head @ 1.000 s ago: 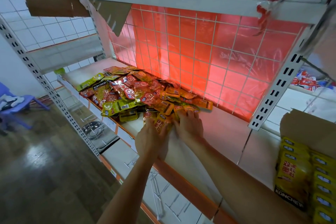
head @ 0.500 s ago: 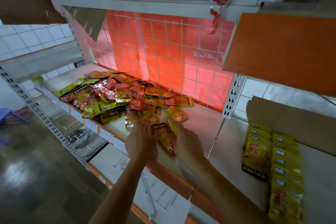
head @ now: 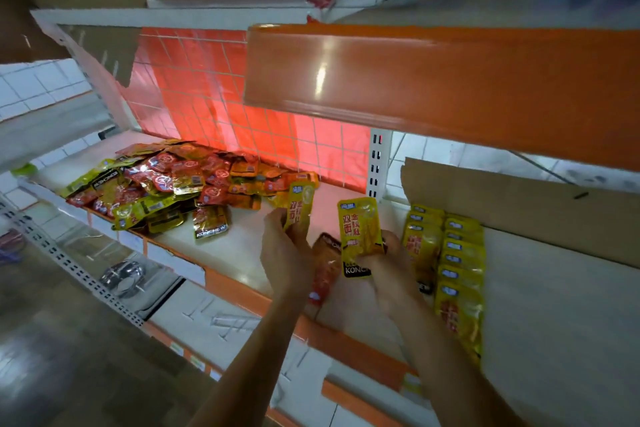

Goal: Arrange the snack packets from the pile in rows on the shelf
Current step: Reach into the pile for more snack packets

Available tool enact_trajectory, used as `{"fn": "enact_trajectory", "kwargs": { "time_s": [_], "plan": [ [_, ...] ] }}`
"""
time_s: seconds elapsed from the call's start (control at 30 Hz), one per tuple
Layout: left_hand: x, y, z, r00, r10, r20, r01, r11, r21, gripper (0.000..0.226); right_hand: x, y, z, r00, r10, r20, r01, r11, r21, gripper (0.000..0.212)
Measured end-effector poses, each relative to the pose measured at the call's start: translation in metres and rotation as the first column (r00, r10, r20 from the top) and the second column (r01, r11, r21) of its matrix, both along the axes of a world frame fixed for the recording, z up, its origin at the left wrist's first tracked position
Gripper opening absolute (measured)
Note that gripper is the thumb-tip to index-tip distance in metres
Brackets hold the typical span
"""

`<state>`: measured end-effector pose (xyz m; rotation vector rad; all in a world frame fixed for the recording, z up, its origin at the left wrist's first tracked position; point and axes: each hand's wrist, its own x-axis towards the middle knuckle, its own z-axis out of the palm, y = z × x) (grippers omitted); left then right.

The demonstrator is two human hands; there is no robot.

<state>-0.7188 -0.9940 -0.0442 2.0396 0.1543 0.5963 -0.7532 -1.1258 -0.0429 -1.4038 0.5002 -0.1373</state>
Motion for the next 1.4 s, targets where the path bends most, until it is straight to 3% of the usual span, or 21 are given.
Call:
{"fn": "enact_trajectory", "kwargs": {
  "time_s": [0.1, 0.23, 0.5, 0.67, 0.83, 0.93, 1.07, 1.2, 1.4],
  "plan": [
    [-0.007, -0.020, 0.004, 0.999, -0.041, 0.035, 0.042, 0.999, -0.023, 0.029, -0.009, -0.021, -0.001, 1.000, -0.011, 0.007, 0.010, 1.000, 0.009, 0.035],
    [-0.020, -0.047, 0.010, 0.986, -0.165, 0.020, 0.166, 0.985, -0.043, 0.025, -0.023, -0.045, -0.002, 0.995, -0.088, 0.054, 0.088, 0.996, 0.007, 0.007],
    [-0.031, -0.089, -0.014, 0.908, -0.338, -0.246, 0.277, 0.928, -0.250, 0.022, -0.049, -0.089, -0.002, 0.976, -0.201, 0.085, 0.211, 0.968, -0.137, 0.019],
    [-0.034, -0.103, -0.020, 0.836, -0.420, -0.354, 0.328, 0.898, -0.292, 0.009, -0.059, -0.114, -0.004, 0.959, -0.278, 0.048, 0.282, 0.944, -0.172, 0.002],
    [-0.025, -0.111, -0.018, 0.783, -0.456, -0.423, 0.412, 0.890, -0.197, 0.010, -0.056, -0.126, -0.005, 0.937, -0.348, 0.028, 0.345, 0.914, -0.214, 0.013],
    [-0.019, -0.109, -0.017, 0.782, -0.422, -0.459, 0.487, 0.873, 0.027, 0.014, -0.054, -0.126, -0.007, 0.920, -0.391, 0.016, 0.386, 0.900, -0.201, 0.021],
    [-0.010, -0.103, -0.016, 0.778, -0.427, -0.460, 0.572, 0.785, 0.238, 0.023, -0.049, -0.121, -0.012, 0.911, -0.413, -0.016, 0.396, 0.883, -0.254, 0.033],
    [-0.002, -0.098, -0.019, 0.780, -0.447, -0.437, 0.604, 0.718, 0.345, 0.024, -0.050, -0.111, -0.006, 0.897, -0.442, -0.013, 0.418, 0.858, -0.299, 0.015],
    [0.009, -0.093, -0.025, 0.755, -0.478, -0.449, 0.651, 0.625, 0.430, 0.025, -0.049, -0.105, -0.012, 0.891, -0.454, 0.003, 0.416, 0.812, -0.409, 0.011]
  ]
}}
